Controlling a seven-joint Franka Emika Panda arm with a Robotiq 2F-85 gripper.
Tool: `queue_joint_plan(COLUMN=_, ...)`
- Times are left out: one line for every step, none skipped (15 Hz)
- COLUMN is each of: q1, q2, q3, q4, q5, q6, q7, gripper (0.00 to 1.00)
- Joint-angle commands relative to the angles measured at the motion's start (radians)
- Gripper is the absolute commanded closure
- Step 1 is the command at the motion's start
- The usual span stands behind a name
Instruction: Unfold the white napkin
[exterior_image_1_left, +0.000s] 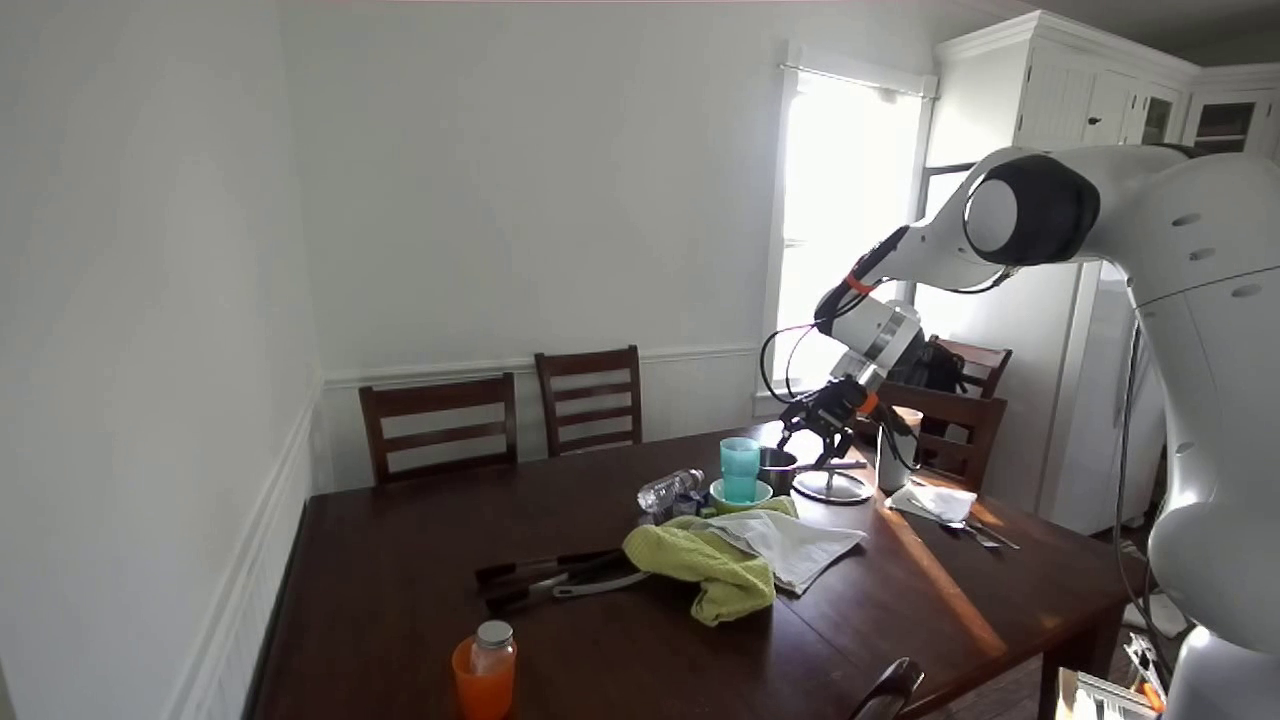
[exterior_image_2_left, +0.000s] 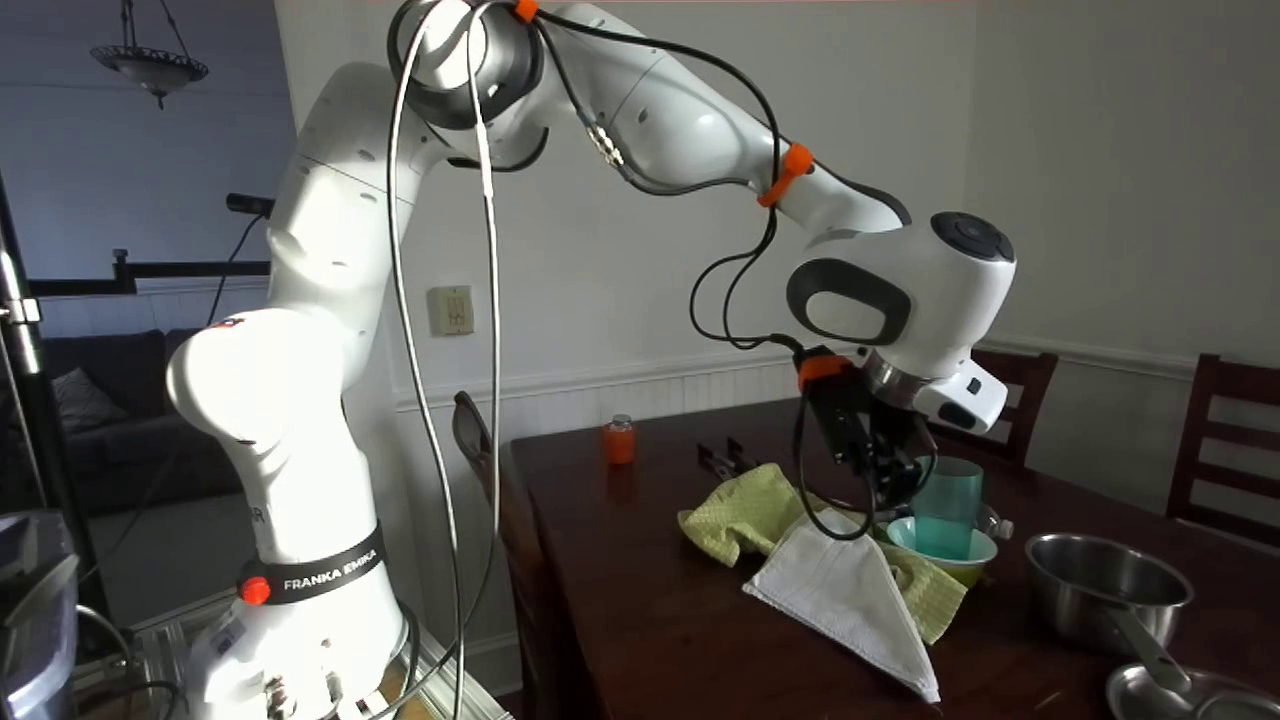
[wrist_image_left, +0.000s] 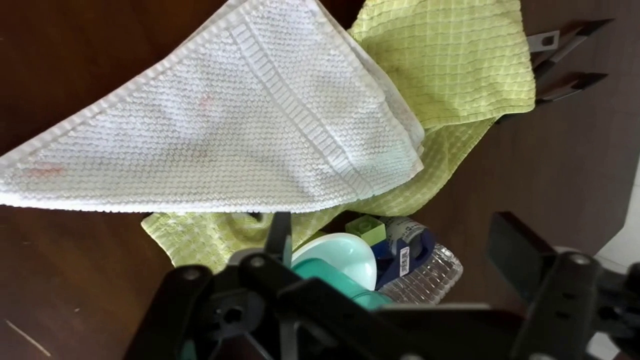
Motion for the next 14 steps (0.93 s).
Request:
queue_joint_plan(q1=-0.003, q2=0.002, q3=0.003, q4=0.004, q5=-0.003, q6=-0.002, q7=0.002, gripper=0.00)
queue_joint_plan(q1=0.013, q2=0.023, q3=-0.011, q4=0.014, q5=-0.046, q6=0.016, q7=0.034, gripper=0.00)
queue_joint_plan(q1=0.026, q2=0.045, q3=-0.021, q4=0.016, q5=-0.079, q6=0.052, q7=0.055, gripper=0.00)
queue_joint_plan(q1=0.034, q2=0.061, q3=-0.026, q4=0.013, q5=-0.121, q6=0.079, q7=0.071, gripper=0.00)
queue_joint_plan(q1=0.036, q2=0.071, q3=-0.025, q4=0.010, q5=-0.155, q6=0.099, q7=0.085, gripper=0.00)
queue_joint_plan(q1=0.036, q2=0.082, q3=-0.024, q4=0.008, q5=-0.190, q6=0.115, q7=0.100, gripper=0.00)
queue_joint_plan(q1=0.036, q2=0.092, q3=-0.021, q4=0.006, q5=-0.220, q6=0.133, q7=0.114, gripper=0.00)
queue_joint_plan(q1=0.037, q2=0.100, q3=-0.019, q4=0.002, q5=-0.251, q6=0.150, q7=0.128, gripper=0.00)
queue_joint_plan(q1=0.036, q2=0.108, q3=-0.016, q4=-0.001, q5=-0.282, q6=0.159, q7=0.141, gripper=0.00)
queue_joint_plan(q1=0.036, q2=0.115, q3=-0.014, q4=-0.003, q5=-0.310, q6=0.169, q7=0.156, gripper=0.00)
queue_joint_plan(q1=0.033, q2=0.123, q3=-0.011, q4=-0.005, q5=-0.335, q6=0.175, q7=0.169, gripper=0.00)
queue_joint_plan(q1=0.033, q2=0.129, q3=-0.010, q4=-0.001, q5=-0.357, q6=0.172, q7=0.181, gripper=0.00)
queue_joint_plan(q1=0.032, q2=0.137, q3=-0.009, q4=0.000, q5=-0.376, q6=0.172, q7=0.193, gripper=0.00)
queue_joint_plan(q1=0.028, q2=0.145, q3=-0.005, q4=0.005, q5=-0.387, q6=0.169, q7=0.199, gripper=0.00)
